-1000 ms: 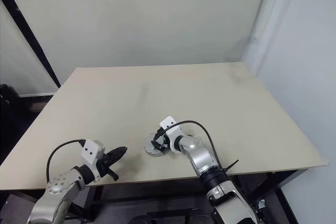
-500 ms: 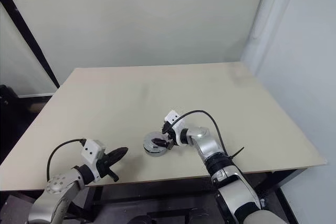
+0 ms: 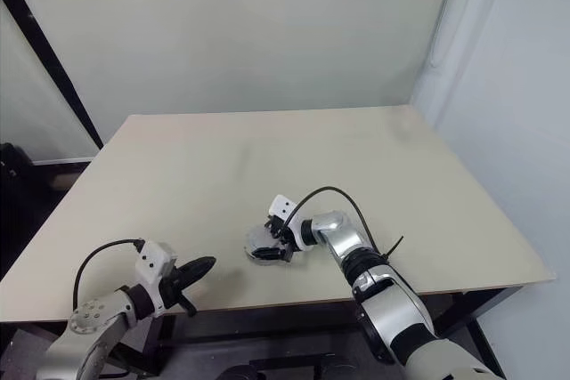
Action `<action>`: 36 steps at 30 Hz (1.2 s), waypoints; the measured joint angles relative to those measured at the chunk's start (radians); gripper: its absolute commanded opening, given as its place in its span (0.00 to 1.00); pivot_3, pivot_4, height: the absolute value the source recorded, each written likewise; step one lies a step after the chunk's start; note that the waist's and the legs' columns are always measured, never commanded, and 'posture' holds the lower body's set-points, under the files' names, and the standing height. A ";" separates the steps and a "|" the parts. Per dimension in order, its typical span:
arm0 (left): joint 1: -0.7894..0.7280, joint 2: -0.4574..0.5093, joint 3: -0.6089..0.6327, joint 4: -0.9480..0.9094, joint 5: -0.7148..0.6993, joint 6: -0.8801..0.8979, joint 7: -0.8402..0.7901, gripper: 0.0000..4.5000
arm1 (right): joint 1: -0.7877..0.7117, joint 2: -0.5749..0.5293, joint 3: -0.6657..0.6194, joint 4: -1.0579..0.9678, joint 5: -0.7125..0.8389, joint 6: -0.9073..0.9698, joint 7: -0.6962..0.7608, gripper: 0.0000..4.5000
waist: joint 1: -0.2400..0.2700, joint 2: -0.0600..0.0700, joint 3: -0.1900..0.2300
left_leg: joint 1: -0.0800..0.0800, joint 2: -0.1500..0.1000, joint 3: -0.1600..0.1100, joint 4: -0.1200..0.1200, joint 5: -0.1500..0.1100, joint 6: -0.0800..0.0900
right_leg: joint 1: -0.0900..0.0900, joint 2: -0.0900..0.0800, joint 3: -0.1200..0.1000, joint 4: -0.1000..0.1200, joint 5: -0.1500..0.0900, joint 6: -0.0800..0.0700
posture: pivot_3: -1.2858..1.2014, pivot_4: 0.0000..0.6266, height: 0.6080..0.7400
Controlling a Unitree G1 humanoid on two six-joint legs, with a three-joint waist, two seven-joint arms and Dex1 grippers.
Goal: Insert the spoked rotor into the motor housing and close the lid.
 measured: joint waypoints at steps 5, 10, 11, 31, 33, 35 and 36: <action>0.011 0.007 0.007 -0.005 -0.002 0.001 0.000 0.01 | -0.025 0.010 0.001 0.042 -0.022 -0.026 0.000 1.00 | 0.000 0.000 0.000 | 0.000 0.000 0.000 0.000 0.000 0.000 | 0.000 0.000 0.000 0.000 0.000 0.000 | 0.52 0.00 1.00; 0.012 0.009 0.014 -0.005 -0.002 0.001 0.000 0.00 | -0.039 0.016 -0.003 0.072 -0.031 -0.036 -0.001 0.87 | 0.000 0.000 0.000 | 0.000 0.000 0.000 0.000 0.000 0.000 | 0.000 0.000 0.000 0.001 0.000 0.000 | 0.52 0.00 1.00; 0.012 0.009 0.014 -0.005 -0.002 0.001 0.000 0.00 | -0.045 0.016 -0.004 0.077 -0.031 -0.037 -0.001 0.87 | 0.000 0.000 0.000 | 0.000 0.000 0.000 0.001 0.000 0.000 | 0.000 0.000 0.000 0.001 0.000 0.000 | 0.52 0.00 1.00; -0.009 0.010 0.013 -0.005 0.000 0.001 -0.013 0.00 | -0.078 0.010 -0.026 0.158 -0.051 -0.045 -0.028 0.91 | 0.000 0.000 0.000 | 0.002 0.000 0.000 0.005 0.002 -0.002 | 0.000 0.000 0.001 0.009 0.000 -0.001 | 0.52 0.00 1.00; -0.009 0.010 0.013 -0.005 0.000 0.001 -0.013 0.00 | -0.082 0.010 -0.026 0.162 -0.059 -0.038 -0.032 1.00 | 0.000 0.000 0.000 | 0.002 -0.001 0.000 0.006 0.002 -0.002 | 0.000 0.000 0.001 0.009 0.000 -0.001 | 0.52 0.00 1.00; -0.009 0.010 0.013 -0.005 0.000 0.001 -0.013 0.00 | -0.090 0.007 -0.027 0.163 -0.070 -0.037 -0.045 1.00 | 0.000 0.000 0.000 | 0.002 -0.001 0.000 0.006 0.002 -0.003 | 0.000 0.000 0.001 0.009 0.000 -0.001 | 0.52 0.00 1.00; -0.009 0.010 0.013 -0.005 0.000 0.001 -0.013 0.00 | -0.093 0.007 -0.027 0.163 -0.070 -0.038 -0.046 1.00 | 0.000 0.000 0.000 | 0.002 0.000 0.000 0.006 0.002 -0.003 | 0.000 0.000 0.001 0.010 0.000 -0.001 | 0.52 0.00 1.00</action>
